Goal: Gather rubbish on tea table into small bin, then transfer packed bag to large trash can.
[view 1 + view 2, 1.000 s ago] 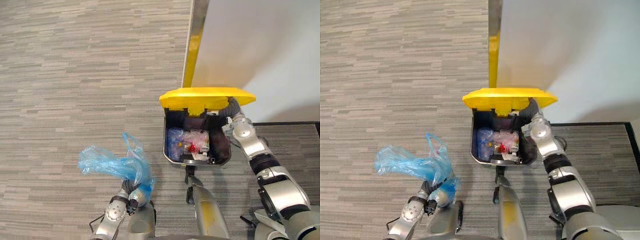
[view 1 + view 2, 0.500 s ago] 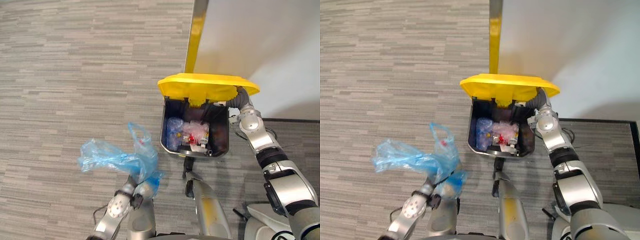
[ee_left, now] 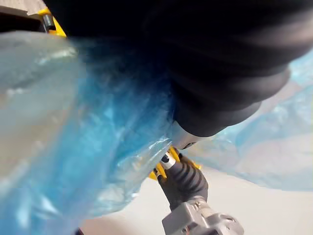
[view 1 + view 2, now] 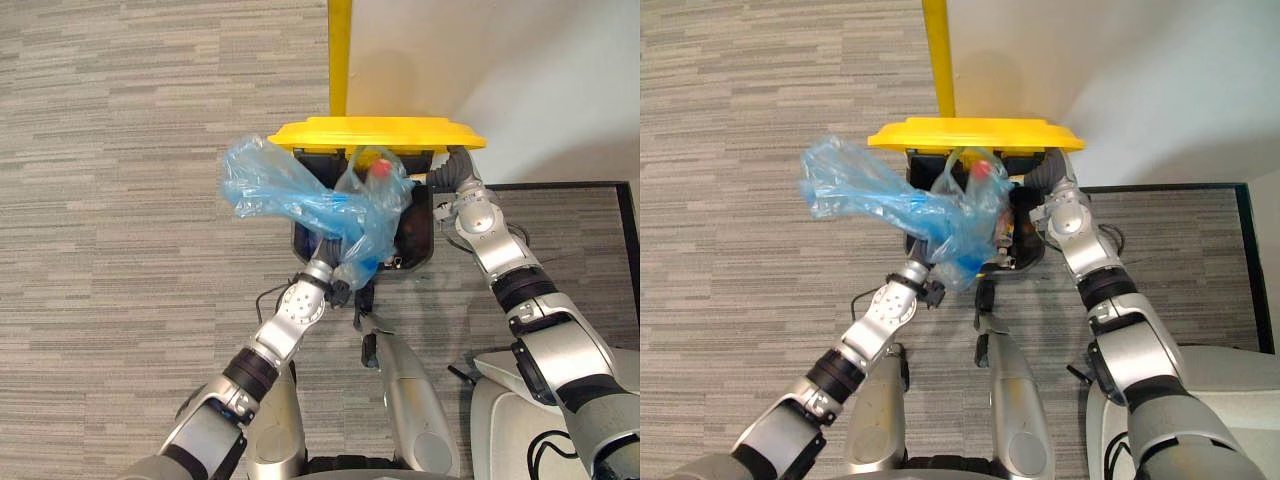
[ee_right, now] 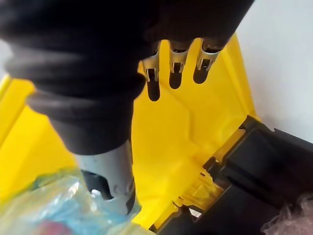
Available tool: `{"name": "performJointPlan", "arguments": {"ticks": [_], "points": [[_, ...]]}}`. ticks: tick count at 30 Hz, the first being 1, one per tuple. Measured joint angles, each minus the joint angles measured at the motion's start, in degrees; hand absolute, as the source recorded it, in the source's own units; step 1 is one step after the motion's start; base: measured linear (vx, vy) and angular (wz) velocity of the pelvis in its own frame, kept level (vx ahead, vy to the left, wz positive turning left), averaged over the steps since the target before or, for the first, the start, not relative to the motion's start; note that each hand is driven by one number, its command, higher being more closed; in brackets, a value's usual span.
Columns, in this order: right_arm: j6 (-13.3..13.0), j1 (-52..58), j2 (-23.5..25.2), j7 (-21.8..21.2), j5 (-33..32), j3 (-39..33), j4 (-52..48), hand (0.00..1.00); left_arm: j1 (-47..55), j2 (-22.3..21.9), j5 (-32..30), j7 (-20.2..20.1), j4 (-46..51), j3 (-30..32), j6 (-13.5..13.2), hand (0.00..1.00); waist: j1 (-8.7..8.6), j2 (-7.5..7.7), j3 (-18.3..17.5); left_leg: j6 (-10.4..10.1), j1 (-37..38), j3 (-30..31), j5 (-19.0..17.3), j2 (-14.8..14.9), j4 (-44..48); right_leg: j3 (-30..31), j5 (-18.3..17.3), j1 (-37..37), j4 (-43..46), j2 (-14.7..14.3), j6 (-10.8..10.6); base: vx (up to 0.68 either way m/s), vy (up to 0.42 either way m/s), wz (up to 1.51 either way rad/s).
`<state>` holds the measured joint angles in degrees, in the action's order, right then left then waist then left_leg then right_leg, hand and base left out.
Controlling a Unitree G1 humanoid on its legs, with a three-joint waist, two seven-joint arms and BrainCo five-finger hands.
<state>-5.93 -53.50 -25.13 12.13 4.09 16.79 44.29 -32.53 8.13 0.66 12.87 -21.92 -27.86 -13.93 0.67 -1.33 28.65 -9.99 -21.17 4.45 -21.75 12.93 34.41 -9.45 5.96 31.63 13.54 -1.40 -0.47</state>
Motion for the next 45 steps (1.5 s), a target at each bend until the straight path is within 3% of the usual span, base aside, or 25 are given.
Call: {"name": "performJointPlan", "arguments": {"ticks": [7,15,23,25,28,36,37,43,45], "points": [[0.1,-6.9,-0.1,0.0,-0.2,0.0,1.2,0.0,-9.0,0.0,-1.3,1.1,-8.8,0.5,2.3,1.0,-0.34,1.51,1.4,0.0,-3.3,0.2,0.0,0.1,0.0,-0.1,0.5,1.8,-3.4,-0.6,-0.8,-0.04,-0.047,-0.04],[0.1,-13.3,-0.2,0.1,-2.5,0.0,1.1,0.0,-20.8,1.2,-1.4,1.0,-18.5,1.2,2.4,1.0,-0.89,3.3,2.4,-0.1,-12.5,0.9,0.0,0.3,5.3,-0.1,1.1,9.0,-1.8,-0.6,-1.6,-0.03,-0.035,-0.01],[0.1,-15.5,0.1,0.6,-5.2,2.4,-8.9,0.0,-26.0,1.0,-2.9,0.9,-22.7,3.0,2.5,1.0,-1.5,4.02,2.4,-0.7,-19.6,-0.1,-0.8,2.1,11.7,0.1,1.3,16.7,5.2,-0.4,-2.0,0.03,-0.057,-0.04],[0.0,-16.8,0.3,0.8,-6.5,2.5,-13.2,0.0,-27.2,1.0,-3.5,0.9,-24.6,3.8,3.9,1.0,-1.61,4.87,2.4,-1.0,-21.4,-0.1,-1.3,2.4,13.0,0.0,1.3,18.7,6.7,-0.3,-1.9,0.03,-0.096,-0.04],[-0.5,-17.9,0.5,1.6,-8.2,2.5,-18.7,0.0,-27.2,1.0,-3.6,0.7,-25.4,4.0,4.9,1.0,-1.67,4.99,2.4,-1.0,-24.6,-0.1,-1.4,3.1,15.0,-0.1,1.3,21.6,8.6,-0.2,-1.9,0.02,-0.108,0.05],[-1.4,-18.6,2.7,1.5,-9.3,4.7,-22.3,0.0,-27.4,1.0,-4.0,-0.3,-25.4,7.9,6.2,1.0,-2.09,5.32,2.2,-0.8,-27.0,-1.6,-1.8,4.4,16.7,0.0,1.3,23.5,9.3,-0.3,-1.9,0.04,-0.106,-0.03],[-1.5,-18.7,2.7,1.5,-9.6,5.0,-23.0,0.0,-27.5,1.0,-4.2,-0.3,-25.4,8.2,6.2,0.0,-2.3,5.33,2.2,-0.7,-27.1,-1.9,-1.8,4.9,16.8,0.0,1.3,23.6,9.3,-0.3,-1.9,0.07,-0.108,-0.02],[-1.5,-18.8,2.8,1.4,-10.5,6.1,-23.3,0.0,-27.5,0.8,-7.5,-0.6,-25.7,8.4,7.3,0.0,-2.99,5.75,1.9,-0.5,-27.1,-2.5,-2.0,5.0,17.0,0.2,1.3,23.9,9.9,-0.1,-1.9,0.05,-0.076,0.01],[-1.5,-18.8,2.9,1.4,-10.5,6.3,-23.3,0.0,-27.5,-0.6,-10.8,-0.9,-26.7,10.3,8.8,0.0,-3.01,5.77,1.9,-0.4,-27.0,-2.5,-2.1,5.1,17.3,0.2,1.3,23.9,10.5,0.1,-1.9,0.05,-0.083,0.03]]}}
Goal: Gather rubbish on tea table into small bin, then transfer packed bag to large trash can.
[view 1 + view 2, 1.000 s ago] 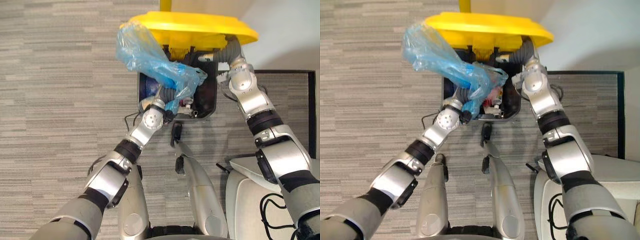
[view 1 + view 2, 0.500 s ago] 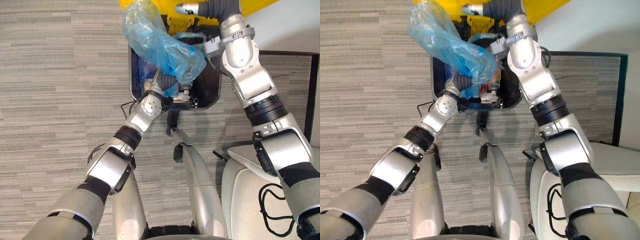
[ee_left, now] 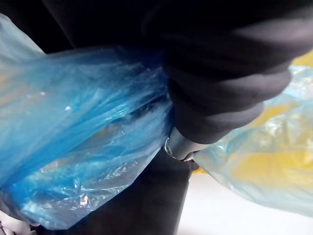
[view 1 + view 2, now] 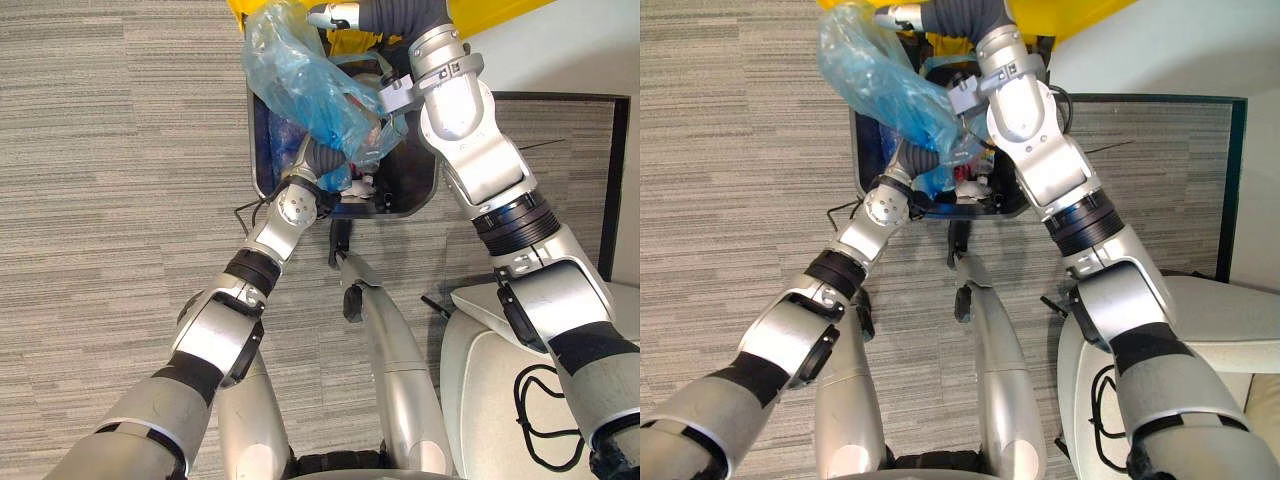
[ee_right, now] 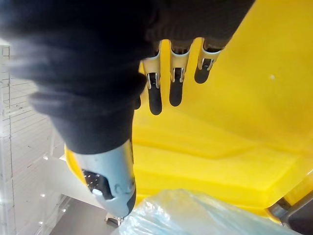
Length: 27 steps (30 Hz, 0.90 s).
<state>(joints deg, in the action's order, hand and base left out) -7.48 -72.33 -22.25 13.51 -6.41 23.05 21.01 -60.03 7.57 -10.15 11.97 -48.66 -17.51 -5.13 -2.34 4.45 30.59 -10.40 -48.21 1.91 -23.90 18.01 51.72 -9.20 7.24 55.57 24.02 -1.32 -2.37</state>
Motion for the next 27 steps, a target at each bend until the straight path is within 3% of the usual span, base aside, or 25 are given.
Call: {"name": "performJointPlan", "arguments": {"ticks": [6,13,17,19,24,27], "points": [[0.0,-0.1,0.6,-0.3,0.1,0.5,-0.1,0.0,0.4,-2.0,-5.5,-1.0,-1.5,2.0,2.2,0.0,-0.13,0.01,0.0,0.2,0.6,-0.6,-0.9,0.0,0.7,0.2,0.0,0.0,1.2,0.4,0.0,0.04,-0.069,-0.01],[0.1,0.0,0.6,-1.4,1.4,2.6,-0.3,0.0,0.8,-2.4,-6.4,-1.8,-1.4,2.5,2.5,0.0,-0.19,0.32,-0.2,0.3,2.7,-0.8,-1.8,-0.6,1.3,0.4,-0.3,-0.3,4.2,1.2,0.5,0.05,-0.064,0.03],[0.1,2.0,0.5,-1.5,4.6,2.8,-1.7,0.0,3.8,-2.4,-5.3,-1.4,-1.0,3.0,2.4,0.0,-0.18,0.29,-0.2,0.4,5.1,-0.7,-2.5,-1.0,0.9,0.1,-0.7,-2.7,4.9,1.5,1.3,0.04,-0.041,0.06],[0.1,3.7,0.4,-1.6,6.0,2.8,-2.7,0.0,5.7,-2.4,-4.0,-0.9,0.1,2.9,2.3,0.0,-0.08,0.33,-0.4,0.5,6.5,-0.8,-2.7,-1.0,0.5,0.1,-0.6,-4.0,4.9,1.6,3.1,0.06,-0.032,0.07],[0.2,8.8,-0.4,-2.6,11.0,2.9,-4.3,0.0,8.5,-1.1,-1.5,-0.4,5.7,1.4,2.0,0.0,0.41,0.52,-0.7,0.4,9.9,-1.0,-2.6,-1.8,-1.3,-0.3,-1.1,-6.7,5.0,2.4,3.8,0.05,-0.019,0.08],[0.4,16.3,-0.9,-2.7,14.3,2.9,-5.2,0.0,13.5,0.4,1.0,-0.3,11.8,-0.4,0.3,0.0,0.73,0.43,-2.7,0.4,12.6,-0.9,-2.5,-2.6,-3.3,-0.7,-1.7,-8.8,5.3,3.4,4.6,0.06,0.003,0.17]]}}
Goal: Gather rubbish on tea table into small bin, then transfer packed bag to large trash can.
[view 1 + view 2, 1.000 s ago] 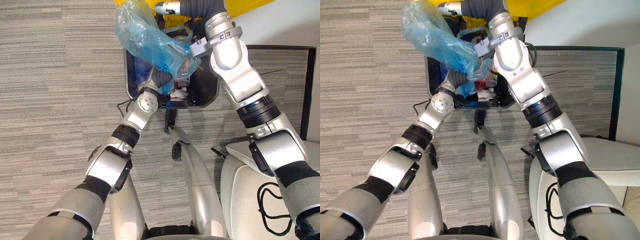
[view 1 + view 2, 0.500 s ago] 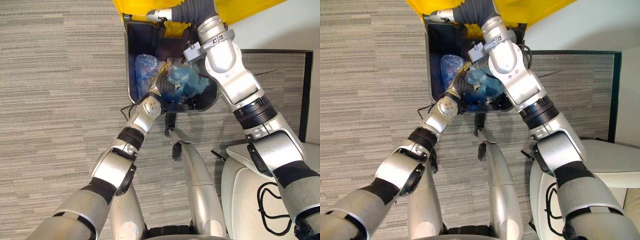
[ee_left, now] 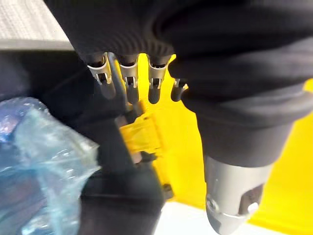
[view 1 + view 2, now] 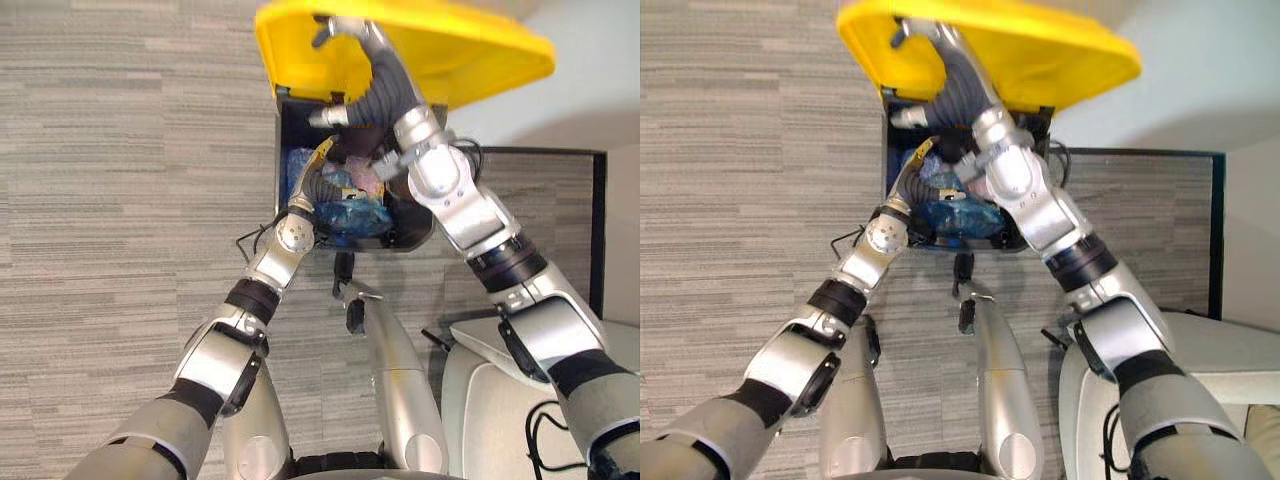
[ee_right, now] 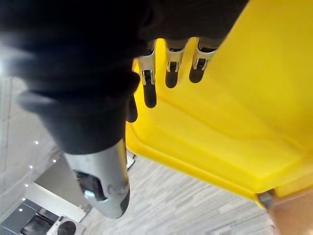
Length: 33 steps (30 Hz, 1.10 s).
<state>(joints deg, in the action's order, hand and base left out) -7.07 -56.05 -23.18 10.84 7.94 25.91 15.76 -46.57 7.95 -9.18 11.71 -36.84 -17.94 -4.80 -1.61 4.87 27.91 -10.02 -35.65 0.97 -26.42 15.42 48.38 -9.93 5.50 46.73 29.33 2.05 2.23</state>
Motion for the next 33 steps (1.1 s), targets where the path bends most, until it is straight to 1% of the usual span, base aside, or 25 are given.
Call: {"name": "performJointPlan", "arguments": {"ticks": [1,2,5,6,7,8,10,11,12,13,16,17,19,22,26,28,31,33], "points": [[0.3,3.7,-0.3,-0.2,1.1,0.0,-0.4,0.0,2.8,0.4,0.7,0.0,2.0,-0.1,-0.7,0.0,0.32,-0.15,-1.6,0.0,0.8,0.1,0.2,-0.4,-0.9,0.0,-0.5,-0.4,0.5,0.4,0.3,0.08,-0.002,0.16],[0.3,5.3,-0.5,-0.5,1.6,-0.1,-0.5,0.0,4.3,0.6,1.2,0.0,3.0,-0.1,-0.9,0.0,0.58,-0.16,-2.0,-0.1,1.6,0.1,0.4,-0.6,-1.4,-0.1,-0.7,-0.8,0.6,0.6,0.4,0.11,-0.005,0.22],[0.8,12.0,-1.6,-1.4,2.6,-0.4,-0.3,0.0,10.4,3.7,4.6,-0.2,6.6,0.2,-2.9,0.0,1.23,-0.22,-2.1,-0.3,6.1,0.6,1.7,-1.7,-4.9,-0.6,-1.9,-4.8,0.4,1.7,0.2,0.05,-0.013,0.29],[0.8,14.7,-2.3,-2.2,3.4,-0.9,-0.2,0.0,13.8,5.3,5.8,-0.5,7.9,0.7,-3.4,0.0,1.6,-0.61,-2.3,-0.2,7.8,0.8,2.1,-2.0,-6.0,-1.0,-2.3,-6.4,0.1,2.0,0.2,0.02,-0.015,0.25],[0.8,17.6,-3.1,-2.6,3.9,-1.9,0.1,0.0,17.4,6.6,7.0,-0.6,9.1,1.9,-3.6,0.0,2.11,-1.14,-2.4,-0.1,9.2,1.3,2.4,-2.1,-7.0,-1.4,-2.4,-8.3,-0.8,2.0,0.0,0.02,-0.01,0.23],[0.8,19.1,-3.2,-3.0,4.0,-2.8,0.5,0.0,19.3,7.1,7.6,-0.7,9.8,2.8,-3.9,0.0,2.3,-1.18,-2.4,-0.1,10.2,1.5,2.6,-2.3,-7.6,-1.5,-2.5,-9.2,-1.1,2.1,-0.1,0.03,-0.004,0.26],[0.9,25.9,-3.5,-3.7,4.5,-6.4,2.1,0.0,27.0,9.1,9.5,-1.8,12.2,6.3,-4.8,0.0,2.55,-1.6,-2.6,0.1,13.7,2.3,3.4,-2.8,-10.2,-2.4,-3.1,-13.0,-2.2,2.5,-0.6,0.02,-0.019,0.3],[1.0,27.6,-3.5,-3.9,4.9,-7.3,2.2,0.0,28.8,9.5,10.3,-2.1,12.3,7.1,-5.2,0.0,2.75,-1.75,-2.8,0.3,14.7,2.3,3.6,-3.0,-10.9,-2.6,-3.3,-14.0,-2.5,2.6,-0.7,0.02,-0.014,0.3],[1.0,30.5,-3.5,-4.7,5.9,-8.4,2.3,0.0,32.5,10.3,11.6,-3.1,12.3,8.7,-5.5,0.0,2.75,-1.93,-3.4,0.7,16.4,2.5,4.0,-3.7,-12.7,-2.6,-3.6,-15.3,-2.9,3.2,-1.1,0.04,0.001,0.23],[1.0,32.9,-3.1,-5.2,6.3,-9.2,2.7,0.0,35.9,10.7,12.2,-3.7,11.9,9.7,-5.6,0.0,2.82,-2.54,-4.5,1.0,17.6,2.5,4.4,-4.0,-14.2,-2.5,-3.8,-16.4,-3.9,3.3,-1.6,0.04,0.004,0.22],[0.9,36.6,-1.3,-6.1,7.5,-10.6,5.2,0.0,41.0,10.5,13.1,-5.5,9.0,11.1,-5.8,0.0,3.04,-3.83,-6.9,1.0,20.3,2.6,5.6,-4.5,-17.2,-2.6,-3.9,-18.7,-5.2,3.7,-1.9,0.07,0.0,0.12],[0.9,38.6,0.4,-6.5,8.5,-11.1,6.5,0.0,43.0,10.1,13.1,-6.3,5.6,11.7,-5.7,0.0,3.27,-4.17,-8.3,0.9,21.9,2.4,6.5,-4.6,-19.0,-2.6,-4.0,-19.7,-5.7,3.8,-2.0,0.08,-0.014,0.05],[0.9,40.6,2.5,-7.3,8.9,-12.3,7.4,0.0,44.5,9.9,12.9,-6.9,1.7,12.2,-5.6,0.0,3.57,-4.18,-9.4,0.7,23.5,2.3,7.1,-4.6,-20.7,-2.8,-4.2,-20.8,-5.9,3.8,-2.0,0.07,-0.026,0.06],[0.9,42.7,4.7,-7.4,10.4,-13.2,9.3,0.0,46.2,7.5,11.0,-8.0,-4.5,14.9,-5.4,0.0,3.82,-4.13,-10.0,0.6,26.0,2.4,7.5,-4.5,-22.3,-3.0,-4.7,-22.9,-6.4,3.8,-2.6,0.05,-0.022,0.03],[0.9,44.2,8.8,-7.7,10.7,-14.1,12.8,0.0,48.8,5.1,10.6,-8.5,-11.3,18.0,-4.8,0.0,3.85,-3.27,-11.5,0.6,28.6,1.3,7.5,-4.5,-23.1,-2.2,-4.7,-24.8,-7.1,3.5,-2.8,0.02,0.006,-0.12],[0.9,44.8,10.9,-8.3,10.9,-14.1,15.1,0.0,50.4,4.1,10.6,-8.5,-14.2,19.9,-4.3,0.0,4.13,-2.42,-12.0,0.8,31.0,-0.3,7.4,-4.5,-23.7,-0.8,-4.3,-26.1,-7.8,3.0,-3.3,-0.01,0.017,-0.28],[0.9,45.9,11.8,-8.3,11.4,-14.1,16.8,0.0,51.8,3.3,8.9,-8.5,-16.0,20.4,-4.1,0.0,4.09,-1.85,-12.3,1.4,32.7,-2.4,6.7,-4.7,-23.0,1.3,-3.7,-26.9,-8.0,2.7,-4.1,-0.05,0.036,-0.33],[0.9,47.1,11.8,-8.3,11.9,-14.2,17.3,0.0,52.0,3.0,8.4,-8.5,-16.2,20.4,-4.1,0.0,4.02,-1.81,-12.4,1.7,33.2,-3.0,6.0,-4.8,-21.6,2.3,-3.4,-27.3,-7.7,2.4,-4.5,-0.07,0.041,-0.27]]}}
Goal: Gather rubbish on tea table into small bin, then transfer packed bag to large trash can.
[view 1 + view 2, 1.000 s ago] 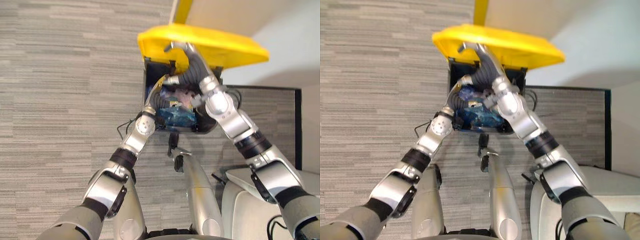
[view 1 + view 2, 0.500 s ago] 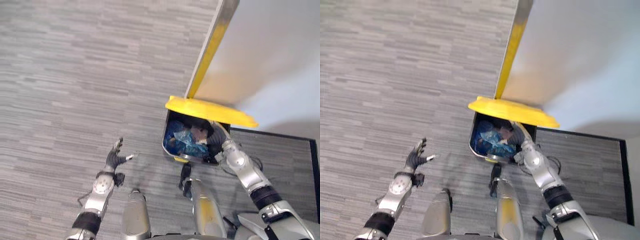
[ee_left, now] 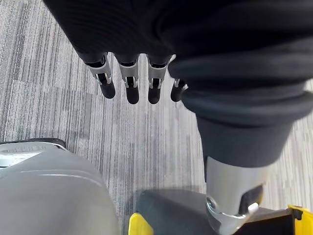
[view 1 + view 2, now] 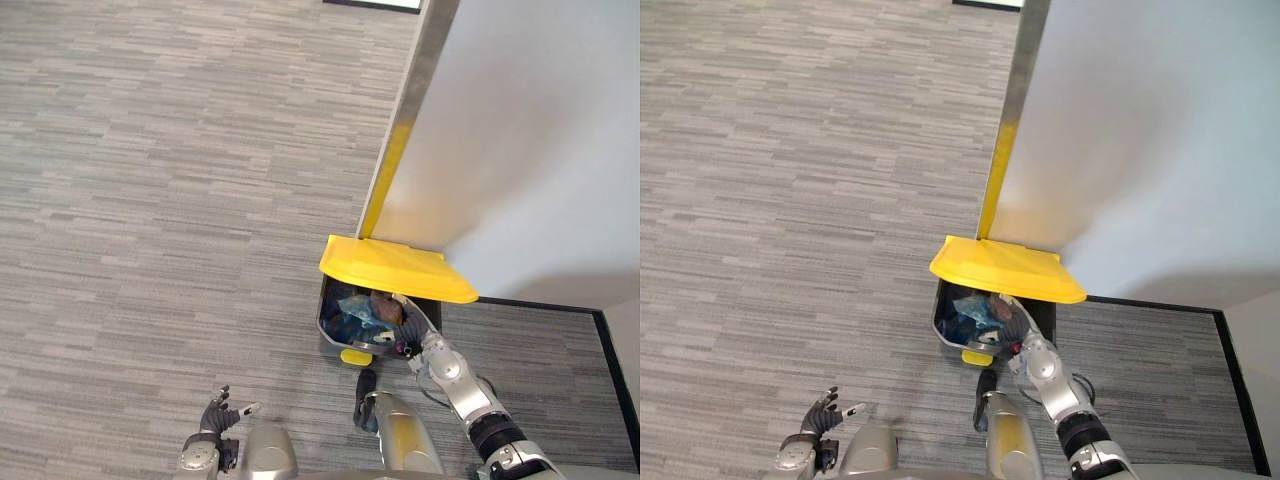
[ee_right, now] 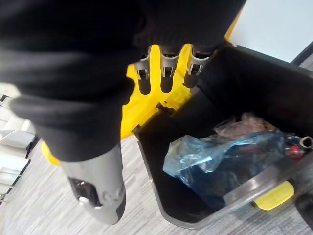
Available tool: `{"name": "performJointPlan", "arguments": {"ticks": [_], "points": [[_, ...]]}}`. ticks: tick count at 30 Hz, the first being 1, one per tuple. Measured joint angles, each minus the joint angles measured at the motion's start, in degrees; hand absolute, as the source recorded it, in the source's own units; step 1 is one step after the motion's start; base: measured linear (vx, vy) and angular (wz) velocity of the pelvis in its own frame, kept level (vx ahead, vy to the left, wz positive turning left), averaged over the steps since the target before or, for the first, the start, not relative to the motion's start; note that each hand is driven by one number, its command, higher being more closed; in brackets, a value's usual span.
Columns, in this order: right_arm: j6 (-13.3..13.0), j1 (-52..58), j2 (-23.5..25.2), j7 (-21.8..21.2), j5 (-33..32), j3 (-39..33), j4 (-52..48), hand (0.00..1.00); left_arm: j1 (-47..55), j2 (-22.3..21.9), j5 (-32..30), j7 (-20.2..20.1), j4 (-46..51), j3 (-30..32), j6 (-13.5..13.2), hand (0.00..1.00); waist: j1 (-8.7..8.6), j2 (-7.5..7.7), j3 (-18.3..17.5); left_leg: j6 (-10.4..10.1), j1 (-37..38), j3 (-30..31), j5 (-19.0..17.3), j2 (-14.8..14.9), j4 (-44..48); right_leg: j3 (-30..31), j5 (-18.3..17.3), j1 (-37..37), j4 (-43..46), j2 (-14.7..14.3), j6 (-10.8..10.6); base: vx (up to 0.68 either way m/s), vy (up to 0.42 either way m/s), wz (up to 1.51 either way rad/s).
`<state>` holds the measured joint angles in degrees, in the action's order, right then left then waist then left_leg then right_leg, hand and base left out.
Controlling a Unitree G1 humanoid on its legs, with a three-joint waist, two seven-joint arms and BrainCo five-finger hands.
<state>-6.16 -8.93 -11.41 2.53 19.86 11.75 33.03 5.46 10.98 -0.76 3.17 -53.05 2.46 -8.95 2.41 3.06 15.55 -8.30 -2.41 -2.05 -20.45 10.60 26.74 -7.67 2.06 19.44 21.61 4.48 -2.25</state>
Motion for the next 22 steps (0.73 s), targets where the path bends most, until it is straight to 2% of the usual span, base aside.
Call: {"name": "performJointPlan", "arguments": {"ticks": [3,4,5,6,7,8,9,10,11,12,13,14,15,17,18,19,22], "points": [[0.0,3.4,0.0,0.0,0.0,-0.4,-0.1,0.0,-0.4,-0.2,0.0,-0.2,0.0,-0.1,0.0,0.0,-0.65,0.08,0.0,0.7,-0.4,-0.3,-1.7,-0.1,4.3,0.6,0.6,-0.5,1.3,0.4,-0.5,-0.1,0.058,-0.14],[0.0,4.9,0.1,0.0,-0.1,-0.8,-0.1,0.0,-0.6,-0.2,0.0,-0.5,0.0,0.0,-0.1,0.0,-1.36,0.34,0.0,1.0,-0.9,-0.2,-1.9,-0.4,5.6,0.7,1.7,-0.5,1.0,0.8,-0.8,-0.17,0.042,-0.11],[-0.1,6.1,0.1,0.0,-0.6,-1.7,-0.2,0.0,-0.9,-0.6,0.0,-0.5,-0.3,0.1,-0.1,0.0,-1.5,-0.05,-0.2,2.1,-1.4,-0.7,-1.2,0.5,4.6,1.0,3.2,-0.7,-1.0,0.1,-3.1,-0.15,0.026,-0.13],[-0.1,6.8,0.5,0.0,-1.4,-2.4,-0.2,0.0,-1.1,-1.0,-0.1,-0.5,-0.5,0.1,-0.3,0.0,-1.75,-0.9,0.2,2.0,-2.0,-1.1,-0.6,0.9,4.2,1.5,1.8,0.6,3.2,0.2,-2.9,-0.26,-0.004,-0.13],[0.0,8.7,1.2,0.0,-2.6,-3.3,0.1,0.0,-1.4,-0.7,-0.1,-0.4,-0.8,0.1,-0.2,0.0,-2.0,0.41,-0.4,1.9,-2.2,-1.0,0.7,0.7,3.3,1.4,-4.4,2.7,17.2,0.8,-0.7,-0.2,-0.034,0.0],[-0.2,10.9,2.5,-0.1,-4.0,-4.6,1.2,0.0,-1.5,-0.3,-0.1,-0.3,-0.8,0.1,-0.1,0.0,-1.92,1.25,-1.1,1.8,-2.5,-1.1,2.0,0.4,2.0,1.1,-9.3,2.1,25.0,1.9,-1.3,-0.22,-0.063,0.06],[-0.3,11.6,3.1,-0.1,-4.6,-5.3,2.3,0.0,-1.4,-0.2,0.0,-0.3,-0.9,0.1,0.0,0.0,-1.91,1.78,-1.5,1.6,-2.8,-1.1,2.5,0.3,1.7,0.8,-11.2,1.3,27.1,2.5,-1.6,-0.12,-0.12,0.03],[-0.2,13.1,3.9,-0.1,-5.3,-6.1,5.0,0.0,-1.2,-0.1,0.0,-0.2,-0.7,0.5,0.1,0.0,-1.77,2.57,-2.0,0.9,-3.1,-1.0,3.3,0.3,1.5,-0.3,-13.7,-0.2,26.2,3.8,-2.9,-0.07,-0.127,-0.14],[0.0,13.5,4.4,-0.1,-5.8,-7.3,7.9,0.0,-1.7,-0.1,0.0,-0.1,-0.8,1.4,0.6,0.0,-1.52,3.01,-2.8,0.5,-3.3,-1.4,4.6,-0.1,-0.1,-2.6,-13.6,-1.5,20.7,2.7,-2.7,-0.09,-0.107,-0.32],[0.0,13.6,4.3,0.0,-5.8,-7.8,9.5,0.0,-1.7,-0.8,0.0,-0.1,-0.8,1.6,1.0,0.0,-1.35,2.0,-3.4,0.8,-3.6,-1.7,5.2,0.5,-2.6,-2.6,-13.4,-3.1,14.4,0.5,-2.7,-0.12,-0.133,-0.6],[0.0,13.4,4.2,0.1,-5.8,-9.2,11.8,0.0,-1.3,-2.3,0.0,-0.1,-0.5,2.2,1.0,0.0,-0.99,-0.53,-4.5,0.0,-4.5,-3.7,8.1,3.3,-6.0,-1.4,-15.8,-4.4,11.5,-1.4,-0.6,-0.17,-0.167,-0.42],[0.1,13.4,4.2,0.4,-5.8,-9.3,15.1,0.0,-1.9,-2.4,0.0,0.6,-0.5,2.3,1.1,0.0,-1.78,1.95,-4.9,0.1,-4.0,-4.6,9.7,0.3,-7.6,-0.8,-21.0,-6.7,11.8,1.1,-1.1,-0.17,-0.22,-0.31],[0.6,12.5,3.5,0.6,-5.9,-9.8,18.6,0.0,-3.3,-3.2,0.0,0.9,-0.8,2.2,1.3,0.0,-1.78,0.61,-4.0,0.2,-3.7,-4.4,10.4,0.7,-8.0,-0.1,-19.5,-7.2,9.5,-0.4,0.6,-0.12,-0.132,-0.11],[1.3,12.6,2.6,1.2,-6.4,-11.0,21.4,0.0,-3.2,-4.5,0.0,0.8,-0.7,2.1,1.0,0.0,-1.23,-1.61,-5.0,0.6,-4.0,-4.3,11.5,1.9,-10.3,0.5,-16.1,-7.5,5.0,-2.7,1.7,-0.1,-0.033,-0.44],[1.5,12.5,2.3,1.3,-6.6,-11.6,21.9,0.0,-3.2,-4.4,0.1,0.9,-1.1,2.1,1.0,0.0,-1.54,-2.4,-5.3,0.9,-3.6,-4.4,12.2,2.3,-11.9,1.0,-14.5,-7.8,2.4,-3.7,1.8,-0.1,-0.011,-0.52],[1.6,12.7,2.3,1.3,-7.0,-12.0,21.9,0.0,-3.5,-4.1,0.1,1.0,-1.6,2.1,1.1,0.0,-1.65,-2.54,-5.4,1.8,-2.2,-4.5,13.3,2.3,-13.5,1.6,-13.7,-8.4,1.2,-4.3,1.6,-0.09,-0.024,-0.32],[1.8,12.8,2.3,1.3,-7.0,-13.3,22.4,0.0,-4.9,-3.0,0.1,1.0,-2.8,2.1,1.4,0.0,-1.63,-2.54,-5.5,2.0,-0.2,-5.1,14.9,2.1,-16.4,1.7,-12.5,-9.7,-0.9,-4.4,1.5,-0.03,-0.009,-0.07]]}}
